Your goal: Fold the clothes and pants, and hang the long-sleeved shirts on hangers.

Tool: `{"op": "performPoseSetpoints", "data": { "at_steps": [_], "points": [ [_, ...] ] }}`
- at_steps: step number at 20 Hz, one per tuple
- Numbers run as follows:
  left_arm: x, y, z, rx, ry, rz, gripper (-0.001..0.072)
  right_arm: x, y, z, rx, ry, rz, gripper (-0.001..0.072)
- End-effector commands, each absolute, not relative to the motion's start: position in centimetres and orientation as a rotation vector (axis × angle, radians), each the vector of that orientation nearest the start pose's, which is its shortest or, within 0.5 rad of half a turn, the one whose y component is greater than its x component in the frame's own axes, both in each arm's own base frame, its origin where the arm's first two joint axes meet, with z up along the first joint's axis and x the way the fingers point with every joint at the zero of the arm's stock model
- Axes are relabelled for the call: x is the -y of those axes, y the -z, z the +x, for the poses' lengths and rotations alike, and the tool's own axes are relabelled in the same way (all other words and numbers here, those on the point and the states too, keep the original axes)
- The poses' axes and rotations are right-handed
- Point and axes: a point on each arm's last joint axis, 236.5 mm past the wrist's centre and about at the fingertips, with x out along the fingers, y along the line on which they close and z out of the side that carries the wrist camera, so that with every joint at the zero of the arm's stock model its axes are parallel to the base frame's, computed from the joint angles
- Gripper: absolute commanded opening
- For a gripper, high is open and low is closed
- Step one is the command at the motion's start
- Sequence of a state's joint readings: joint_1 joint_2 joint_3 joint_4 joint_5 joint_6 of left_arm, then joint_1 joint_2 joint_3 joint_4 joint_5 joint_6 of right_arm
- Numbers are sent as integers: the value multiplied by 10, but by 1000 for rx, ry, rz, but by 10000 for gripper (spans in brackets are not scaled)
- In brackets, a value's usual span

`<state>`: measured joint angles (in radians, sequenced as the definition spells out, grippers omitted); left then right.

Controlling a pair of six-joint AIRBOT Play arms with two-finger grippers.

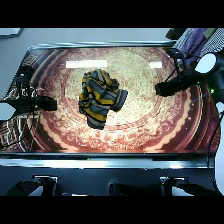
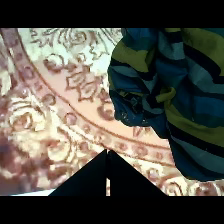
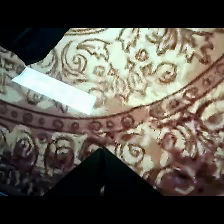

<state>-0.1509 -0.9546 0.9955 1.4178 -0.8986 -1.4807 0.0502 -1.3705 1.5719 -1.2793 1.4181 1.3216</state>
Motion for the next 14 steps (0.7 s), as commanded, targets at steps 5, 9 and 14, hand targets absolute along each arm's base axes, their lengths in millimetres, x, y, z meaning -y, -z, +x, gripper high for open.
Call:
{"op": "performPoseSetpoints", "data": {
  "at_steps": [5,9,14],
  "points": [
    [86,-98,375,-854,252,8,30,-88,-111,410,-1171,-416,-31,34],
    [86,-98,375,-854,252,9,31,-89,-111,410,-1171,-417,-30,34],
    [86,-98,375,-854,252,9,30,-89,-116,423,-1115,-403,-26,34]
  ]
}}
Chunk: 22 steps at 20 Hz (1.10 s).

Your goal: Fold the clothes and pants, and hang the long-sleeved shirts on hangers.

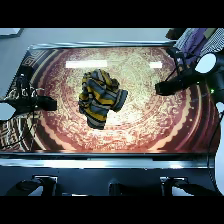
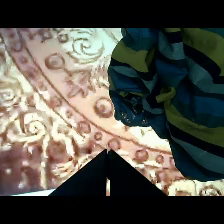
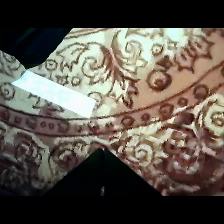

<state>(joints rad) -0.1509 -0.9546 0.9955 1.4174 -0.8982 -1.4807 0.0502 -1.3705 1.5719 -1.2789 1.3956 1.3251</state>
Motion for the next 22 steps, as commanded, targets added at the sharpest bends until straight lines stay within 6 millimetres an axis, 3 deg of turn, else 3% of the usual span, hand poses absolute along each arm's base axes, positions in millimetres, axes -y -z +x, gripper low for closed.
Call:
{"op": "performPoseSetpoints", "data": {
  "at_steps": [1,4,5,6,7,8,10,12,14,17,22],
  "points": [
    [86,-98,375,-854,252,8,31,-89,-118,427,-1096,-398,-24,34],
    [86,-98,375,-855,252,9,34,-89,-124,440,-1038,-388,-16,36],
    [86,-98,375,-855,252,9,100,-89,-124,439,-1045,-381,-6,89],
    [84,-98,375,-854,248,17,413,-84,-121,443,-1048,-342,14,234],
    [81,-97,375,-858,235,17,720,-79,-110,448,-1070,-271,87,553],
    [79,-96,377,-855,227,29,720,-81,-86,451,-1115,-241,148,697],
    [72,-95,385,-837,194,29,720,-117,-33,439,-1267,-331,316,696],
    [66,-86,394,-851,133,-70,720,-161,5,432,-1385,-443,507,695],
    [57,-66,400,-903,62,-169,720,-191,29,447,-1390,-485,661,695],
    [53,-37,406,-982,15,-320,720,-223,68,470,-1337,-491,710,692],
    [49,-18,416,-1016,-7,-521,720,-251,86,485,-1298,-433,811,673]
  ]
}}
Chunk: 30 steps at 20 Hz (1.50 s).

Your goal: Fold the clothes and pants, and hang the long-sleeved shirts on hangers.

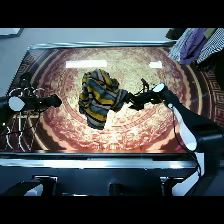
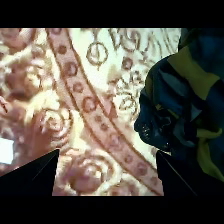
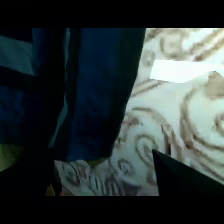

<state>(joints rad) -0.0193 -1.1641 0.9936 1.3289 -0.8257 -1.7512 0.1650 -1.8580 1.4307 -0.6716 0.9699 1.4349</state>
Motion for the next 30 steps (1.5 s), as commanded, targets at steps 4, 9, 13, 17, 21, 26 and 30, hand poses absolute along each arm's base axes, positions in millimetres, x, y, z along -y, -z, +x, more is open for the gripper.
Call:
{"op": "performPoseSetpoints", "data": {
  "at_steps": [4,9,13,17,21,26,30],
  "points": [
    [62,-10,428,-1009,47,-583,720,-259,89,481,-1303,-452,789,206],
    [102,27,452,-1031,171,-757,720,-225,59,456,-1373,-485,642,34],
    [128,65,460,-1065,206,-810,720,-217,35,438,-1400,-506,564,35],
    [149,88,460,-1089,197,-803,481,-219,30,436,-1409,-495,596,35],
    [168,85,465,-1053,203,-789,288,-221,21,437,-1392,-497,612,35],
    [179,54,482,-988,245,-808,24,-221,-24,441,-1286,-525,601,34],
    [155,-102,514,-741,374,-711,21,-184,-121,468,-1004,-470,417,34]
  ]
}}
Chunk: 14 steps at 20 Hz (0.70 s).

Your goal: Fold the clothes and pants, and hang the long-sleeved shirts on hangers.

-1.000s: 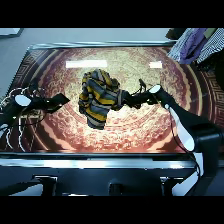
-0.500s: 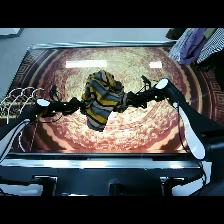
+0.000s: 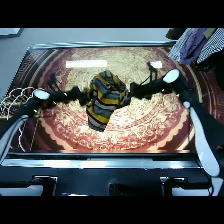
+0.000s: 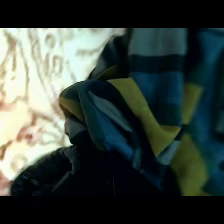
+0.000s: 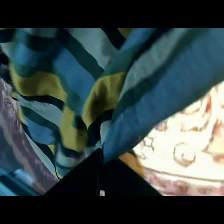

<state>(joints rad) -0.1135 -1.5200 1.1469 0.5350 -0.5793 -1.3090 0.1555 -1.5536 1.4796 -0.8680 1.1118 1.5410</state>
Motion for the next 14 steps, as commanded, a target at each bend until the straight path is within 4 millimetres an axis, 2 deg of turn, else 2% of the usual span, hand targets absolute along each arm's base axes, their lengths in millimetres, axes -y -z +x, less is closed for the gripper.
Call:
{"op": "performPoseSetpoints", "data": {
  "at_steps": [1,2,3,4,5,7,9,11,14],
  "points": [
    [140,-152,516,-654,366,-666,21,-167,-166,475,-893,-431,361,34],
    [124,-208,511,-554,350,-620,21,-148,-212,479,-781,-384,316,34],
    [111,-262,498,-457,337,-584,21,-135,-264,474,-660,-357,274,34],
    [102,-308,481,-373,331,-552,21,-122,-314,462,-546,-329,238,34],
    [95,-351,458,-291,328,-522,22,-113,-356,444,-450,-318,214,34],
    [84,-409,409,-170,320,-511,23,-103,-425,396,-292,-318,192,34],
    [72,-442,357,-101,284,-499,23,-87,-464,344,-197,-293,162,34],
    [56,-453,314,-82,223,-480,24,-69,-486,292,-138,-249,127,34],
    [32,-461,267,-50,128,-459,24,-49,-511,232,-47,-206,157,34]
  ]
}}
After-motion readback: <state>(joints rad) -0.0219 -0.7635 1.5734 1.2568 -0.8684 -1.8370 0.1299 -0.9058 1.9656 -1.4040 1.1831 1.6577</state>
